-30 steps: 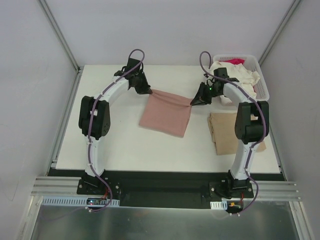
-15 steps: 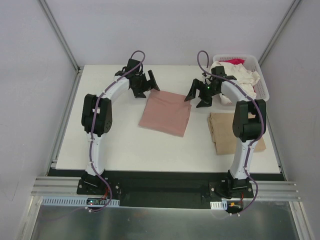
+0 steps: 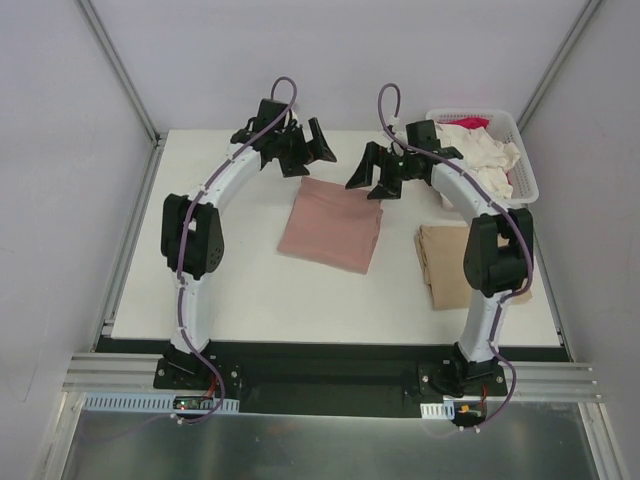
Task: Fold and stack the t-shirts
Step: Smooth out wrinkles on the folded tshirt
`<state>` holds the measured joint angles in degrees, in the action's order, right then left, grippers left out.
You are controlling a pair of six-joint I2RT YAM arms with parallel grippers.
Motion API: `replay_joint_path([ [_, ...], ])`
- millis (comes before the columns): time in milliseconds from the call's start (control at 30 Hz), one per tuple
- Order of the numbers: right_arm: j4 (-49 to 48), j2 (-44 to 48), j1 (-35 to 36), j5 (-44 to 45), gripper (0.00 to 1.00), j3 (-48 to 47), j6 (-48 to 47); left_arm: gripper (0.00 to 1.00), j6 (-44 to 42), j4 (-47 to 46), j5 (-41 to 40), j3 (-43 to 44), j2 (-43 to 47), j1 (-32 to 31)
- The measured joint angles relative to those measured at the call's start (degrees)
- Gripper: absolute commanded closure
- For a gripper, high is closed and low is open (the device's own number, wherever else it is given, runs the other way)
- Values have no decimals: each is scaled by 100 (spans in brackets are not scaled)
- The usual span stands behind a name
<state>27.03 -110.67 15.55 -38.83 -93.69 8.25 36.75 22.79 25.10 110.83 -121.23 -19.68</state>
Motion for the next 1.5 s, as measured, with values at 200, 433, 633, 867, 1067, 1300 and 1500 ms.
replay_joint_path([
  [200,-149,-1239,-48,85,3,-785,227,1,37,-92,201,734,-1259,-9],
  [433,57,-2310,-142,350,3,-1443,293,1,221,-92,334,955,-1950,81],
  [633,7,-2358,-166,254,3,-1421,337,1,334,-374,455,599,-1867,118],
  [867,-367,-1458,24,267,3,72,247,1,490,-925,166,-2004,-251,13],
  [1067,-221,-704,490,619,3,1034,-22,1,592,-946,-308,-4057,1403,-240],
  [1300,588,424,802,1572,4,1298,-483,1,457,-793,-632,-4315,2420,-247],
  [1500,575,2562,1128,2677,4,1954,-459,1,411,-890,-813,-4618,3742,-413],
])
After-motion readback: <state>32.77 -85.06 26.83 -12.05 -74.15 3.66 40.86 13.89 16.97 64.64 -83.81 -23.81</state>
